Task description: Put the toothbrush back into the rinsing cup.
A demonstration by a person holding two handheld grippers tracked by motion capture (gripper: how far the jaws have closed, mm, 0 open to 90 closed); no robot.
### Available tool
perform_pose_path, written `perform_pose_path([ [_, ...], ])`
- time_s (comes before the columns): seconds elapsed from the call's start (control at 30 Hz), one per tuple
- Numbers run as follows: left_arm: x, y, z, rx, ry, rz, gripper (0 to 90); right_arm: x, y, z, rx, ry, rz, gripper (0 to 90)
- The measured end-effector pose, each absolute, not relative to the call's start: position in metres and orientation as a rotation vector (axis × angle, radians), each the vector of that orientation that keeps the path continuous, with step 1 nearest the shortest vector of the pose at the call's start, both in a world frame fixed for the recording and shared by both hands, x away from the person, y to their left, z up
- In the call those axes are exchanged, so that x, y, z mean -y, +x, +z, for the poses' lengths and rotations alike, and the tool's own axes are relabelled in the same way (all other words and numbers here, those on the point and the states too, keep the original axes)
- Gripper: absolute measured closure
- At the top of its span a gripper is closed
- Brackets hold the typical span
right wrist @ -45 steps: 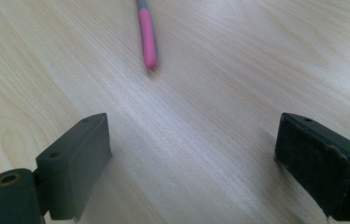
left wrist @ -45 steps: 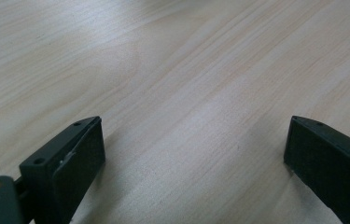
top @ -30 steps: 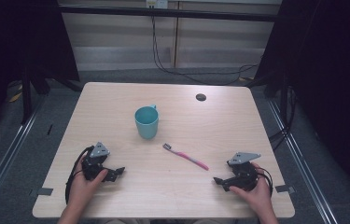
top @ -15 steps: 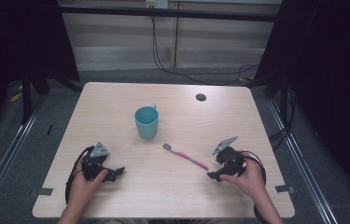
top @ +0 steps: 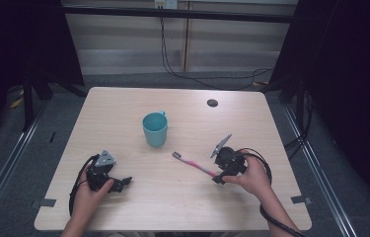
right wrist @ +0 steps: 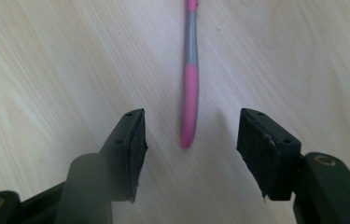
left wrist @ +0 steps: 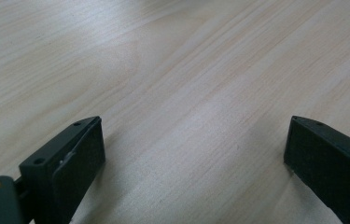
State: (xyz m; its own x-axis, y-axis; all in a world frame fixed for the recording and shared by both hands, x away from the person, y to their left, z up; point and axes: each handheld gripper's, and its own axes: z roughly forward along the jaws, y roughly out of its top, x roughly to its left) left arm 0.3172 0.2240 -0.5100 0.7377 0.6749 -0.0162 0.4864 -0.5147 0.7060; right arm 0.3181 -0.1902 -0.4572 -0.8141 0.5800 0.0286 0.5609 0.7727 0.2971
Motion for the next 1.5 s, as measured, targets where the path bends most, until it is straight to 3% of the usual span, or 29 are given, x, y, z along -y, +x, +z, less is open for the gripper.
perform_pose_path([
  [0.57,-0.224,0.317,-0.510,-0.870,2.218,0.338,4.9,0.165,0.343,-0.468,-2.988,0.974,0.239,66.8],
  [0.7,-0.224,0.317,-0.510,-0.871,2.218,0.338,4.9,0.162,0.344,-0.468,-2.980,0.984,0.200,81.2],
  [1.07,-0.224,0.317,-0.510,-0.873,2.218,0.341,4.9,0.154,0.343,-0.467,-2.992,0.961,0.117,82.3],
  [1.5,-0.224,0.316,-0.510,-0.874,2.222,0.342,4.9,0.167,0.332,-0.449,-2.944,0.947,0.256,82.3],
])
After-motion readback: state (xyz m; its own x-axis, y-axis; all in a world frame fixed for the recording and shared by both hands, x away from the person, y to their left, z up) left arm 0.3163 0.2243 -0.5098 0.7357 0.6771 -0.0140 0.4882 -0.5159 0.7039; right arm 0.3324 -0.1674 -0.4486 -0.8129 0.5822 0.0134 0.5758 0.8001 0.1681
